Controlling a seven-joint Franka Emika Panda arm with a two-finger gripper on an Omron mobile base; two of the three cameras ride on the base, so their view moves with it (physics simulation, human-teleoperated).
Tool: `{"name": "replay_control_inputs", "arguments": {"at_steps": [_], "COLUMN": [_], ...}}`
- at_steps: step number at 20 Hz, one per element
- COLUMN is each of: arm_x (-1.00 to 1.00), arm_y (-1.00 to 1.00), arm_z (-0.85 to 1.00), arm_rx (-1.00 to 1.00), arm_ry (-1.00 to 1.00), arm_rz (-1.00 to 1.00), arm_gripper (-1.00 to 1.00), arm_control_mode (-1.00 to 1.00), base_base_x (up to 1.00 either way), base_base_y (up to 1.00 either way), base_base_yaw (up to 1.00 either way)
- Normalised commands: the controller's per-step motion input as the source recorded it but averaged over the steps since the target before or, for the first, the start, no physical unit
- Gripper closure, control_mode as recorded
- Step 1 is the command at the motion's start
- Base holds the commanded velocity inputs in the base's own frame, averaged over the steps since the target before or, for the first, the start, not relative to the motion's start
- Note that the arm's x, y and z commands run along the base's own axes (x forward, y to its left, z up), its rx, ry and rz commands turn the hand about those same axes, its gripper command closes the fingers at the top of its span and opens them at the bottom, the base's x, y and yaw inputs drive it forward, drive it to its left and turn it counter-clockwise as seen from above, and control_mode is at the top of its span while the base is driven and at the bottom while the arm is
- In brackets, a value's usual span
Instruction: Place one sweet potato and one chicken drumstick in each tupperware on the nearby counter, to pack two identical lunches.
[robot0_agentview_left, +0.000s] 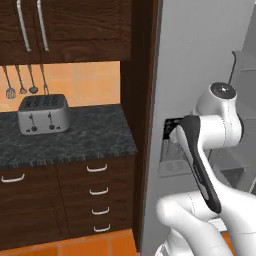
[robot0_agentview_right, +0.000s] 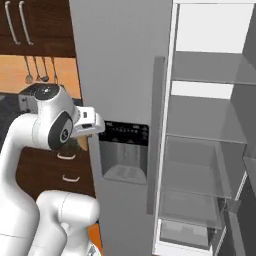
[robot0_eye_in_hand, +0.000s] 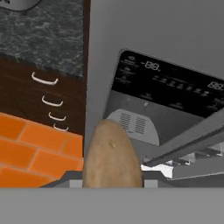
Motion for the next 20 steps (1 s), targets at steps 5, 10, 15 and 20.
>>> {"name": "replay_control_inputs", "arguments": {"at_steps": [5, 10, 15, 20], "arm_x": [0.00, 0.00, 0.00, 0.00], "arm_y": [0.00, 0.00, 0.00, 0.00], "arm_z": [0.00, 0.00, 0.00, 0.00], "arm_rx": [0.00, 0.00, 0.00, 0.00], "arm_ry": [0.00, 0.00, 0.00, 0.00], "arm_rz": [0.00, 0.00, 0.00, 0.00], "arm_gripper": [1.00, 1.00, 1.00, 1.00], "arm_control_mode": [1.00, 1.00, 1.00, 1.00], "base_base_x": [0.00, 0.13, 0.51, 0.41], "base_base_y": [1.00, 1.00, 1.00, 1.00], "base_base_yaw": [0.00, -0.02, -0.12, -0.16]}}
